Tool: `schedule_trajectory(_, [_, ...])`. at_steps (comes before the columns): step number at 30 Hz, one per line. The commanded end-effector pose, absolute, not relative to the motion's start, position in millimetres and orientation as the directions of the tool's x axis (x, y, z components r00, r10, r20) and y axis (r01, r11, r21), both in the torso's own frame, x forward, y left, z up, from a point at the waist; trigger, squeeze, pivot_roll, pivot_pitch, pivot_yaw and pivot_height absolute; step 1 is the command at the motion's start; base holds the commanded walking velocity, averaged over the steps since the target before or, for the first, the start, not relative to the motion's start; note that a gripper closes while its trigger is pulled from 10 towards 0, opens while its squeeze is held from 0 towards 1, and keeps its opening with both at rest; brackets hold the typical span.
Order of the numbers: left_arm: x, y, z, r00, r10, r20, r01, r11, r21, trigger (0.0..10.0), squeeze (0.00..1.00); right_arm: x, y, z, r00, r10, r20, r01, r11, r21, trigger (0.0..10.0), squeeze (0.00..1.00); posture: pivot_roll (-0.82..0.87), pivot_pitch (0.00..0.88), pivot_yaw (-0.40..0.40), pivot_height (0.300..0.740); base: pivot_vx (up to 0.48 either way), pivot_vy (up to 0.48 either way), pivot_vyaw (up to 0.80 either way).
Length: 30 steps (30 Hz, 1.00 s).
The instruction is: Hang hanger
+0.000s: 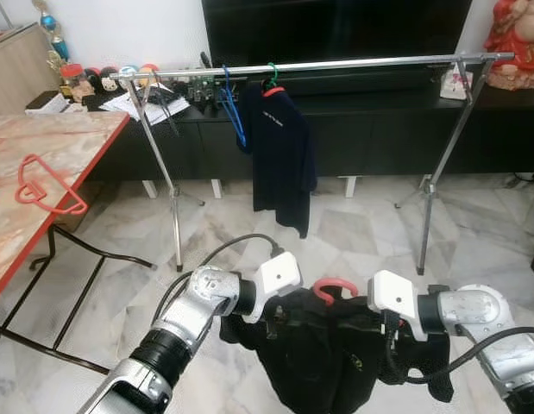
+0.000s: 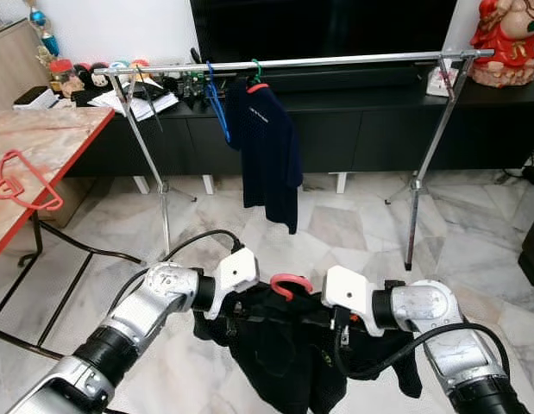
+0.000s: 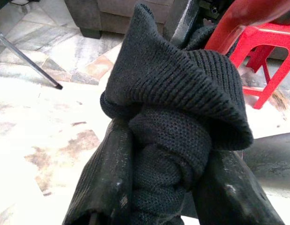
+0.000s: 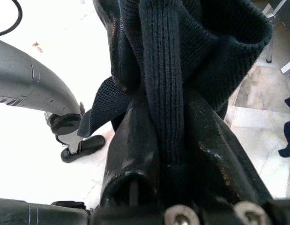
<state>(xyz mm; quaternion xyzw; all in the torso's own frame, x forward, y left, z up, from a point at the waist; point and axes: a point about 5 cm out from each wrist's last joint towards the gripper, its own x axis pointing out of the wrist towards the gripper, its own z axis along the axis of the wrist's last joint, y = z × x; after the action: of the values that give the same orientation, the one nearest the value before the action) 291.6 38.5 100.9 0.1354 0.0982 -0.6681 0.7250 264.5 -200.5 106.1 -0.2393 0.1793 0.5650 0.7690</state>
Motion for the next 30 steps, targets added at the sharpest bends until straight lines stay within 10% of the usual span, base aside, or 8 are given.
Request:
schedule_trajectory(1, [280.8,31.4,95.8,0.022,-0.946,-0.323,0.999,0.005,0.051,0.0,0.0,271.3,-192.4,125.6,0.332,0.816,-0.473,-0.94,0.245,-0.236,0.0,0.0,-0.2,0.0,0.094,0.74,0.0,0.0,0.0])
schedule_trajectory(11, [275.7,27.2,97.4,0.0,-0.952,-0.306,0.998,-0.017,0.053,0.0,0.0,275.8,-192.2,122.3,0.348,0.806,-0.48,-0.934,0.251,-0.255,0.0,0.0,-0.2,0.0,0.088,0.74,0.0,0.0,0.0])
schedule_trajectory(13, [275.4,26.8,97.9,-0.001,-0.953,-0.302,0.998,-0.018,0.052,0.0,0.0,277.7,-192.8,121.4,0.359,0.798,-0.484,-0.929,0.255,-0.269,8.5,0.0,-0.2,0.0,0.088,0.74,0.0,0.0,0.0])
schedule_trajectory(16, [275.6,27.1,96.7,0.004,-0.953,-0.304,0.999,-0.013,0.052,0.0,0.0,279.8,-192.6,119.8,0.367,0.79,-0.491,-0.926,0.257,-0.278,10.0,0.0,-0.2,0.0,0.083,0.74,0.0,0.0,0.0])
schedule_trajectory(17, [275.6,27.1,96.7,0.004,-0.953,-0.304,0.999,-0.012,0.051,0.0,0.0,280.5,-192.3,119.8,0.37,0.79,-0.489,-0.925,0.261,-0.278,10.0,0.09,-0.2,0.0,0.083,0.74,0.0,0.0,0.0])
schedule_trajectory(20, [276.3,27.1,96.8,0.008,-0.953,-0.304,0.999,-0.007,0.05,0.0,0.0,280.6,-190.9,119.7,0.356,0.799,-0.485,-0.931,0.257,-0.26,10.0,1.0,-0.19,0.0,0.078,0.74,0.0,0.0,0.0])
schedule_trajectory(30, [276.8,34.5,92.1,0.046,-0.945,-0.323,0.998,0.032,0.049,0.0,0.0,281.8,-189.0,119.8,0.334,0.811,-0.481,-0.938,0.235,-0.254,10.0,1.0,-0.18,0.0,0.066,0.74,0.0,0.0,0.0])
